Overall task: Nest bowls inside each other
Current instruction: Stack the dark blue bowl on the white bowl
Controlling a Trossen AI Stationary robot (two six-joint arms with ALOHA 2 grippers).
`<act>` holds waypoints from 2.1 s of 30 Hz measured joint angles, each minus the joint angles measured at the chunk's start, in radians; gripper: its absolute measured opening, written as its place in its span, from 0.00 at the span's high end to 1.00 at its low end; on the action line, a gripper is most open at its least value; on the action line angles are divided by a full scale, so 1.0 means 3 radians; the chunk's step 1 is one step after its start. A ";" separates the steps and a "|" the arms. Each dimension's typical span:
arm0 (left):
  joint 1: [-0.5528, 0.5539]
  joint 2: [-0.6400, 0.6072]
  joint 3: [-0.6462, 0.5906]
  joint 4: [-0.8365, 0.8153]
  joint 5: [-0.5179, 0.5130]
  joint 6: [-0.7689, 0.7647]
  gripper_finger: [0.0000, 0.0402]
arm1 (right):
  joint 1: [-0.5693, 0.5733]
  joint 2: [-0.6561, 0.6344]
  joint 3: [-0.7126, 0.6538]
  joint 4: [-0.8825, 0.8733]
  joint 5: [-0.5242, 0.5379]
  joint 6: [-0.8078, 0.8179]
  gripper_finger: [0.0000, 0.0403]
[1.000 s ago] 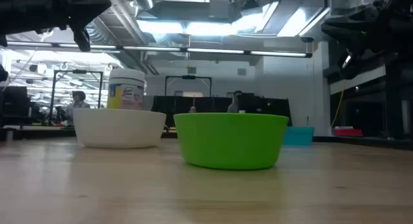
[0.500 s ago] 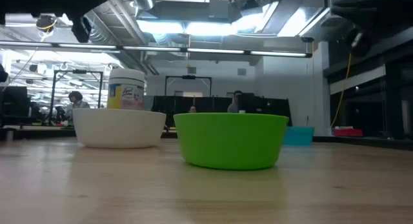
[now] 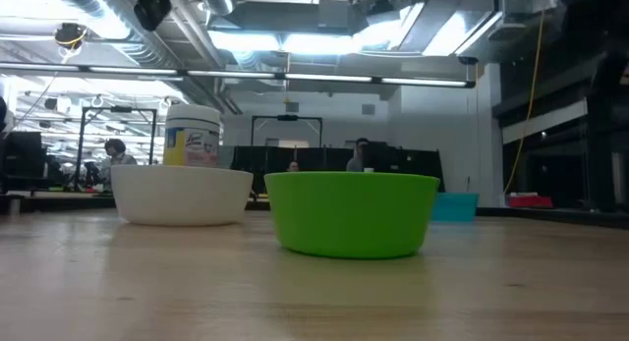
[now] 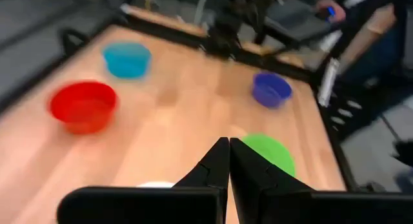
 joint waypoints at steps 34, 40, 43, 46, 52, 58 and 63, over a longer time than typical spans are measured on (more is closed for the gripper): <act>-0.1697 0.0385 0.1097 0.0555 -0.2023 0.0659 0.98 | 0.2023 0.1776 0.0580 0.0872 0.1120 -0.0129 0.76; -0.1751 0.0475 0.1097 0.0559 -0.2052 0.0516 0.98 | 0.1851 0.1799 0.0580 0.0849 0.1498 -0.0645 0.74; -0.1784 0.0527 0.1097 0.0575 -0.2104 0.0496 0.98 | 0.1741 0.1827 0.0581 0.0909 0.1505 -0.0811 0.72; -0.1818 0.0567 0.1097 0.0609 -0.2139 0.0497 0.98 | 0.1637 0.1888 0.0581 0.0911 0.1505 -0.0960 0.70; -0.1877 0.0571 0.1097 0.0623 -0.2218 0.0512 0.98 | 0.1496 0.1937 0.0379 0.1020 0.1202 -0.0878 0.67; -0.1925 0.0538 0.1097 0.0663 -0.2308 0.0609 0.98 | 0.1482 0.1937 0.0086 0.1304 0.0772 -0.0754 0.70; -0.1925 0.0506 0.1097 0.0681 -0.2311 0.0639 0.98 | 0.1481 0.1937 0.0079 0.1324 0.0849 -0.0802 0.75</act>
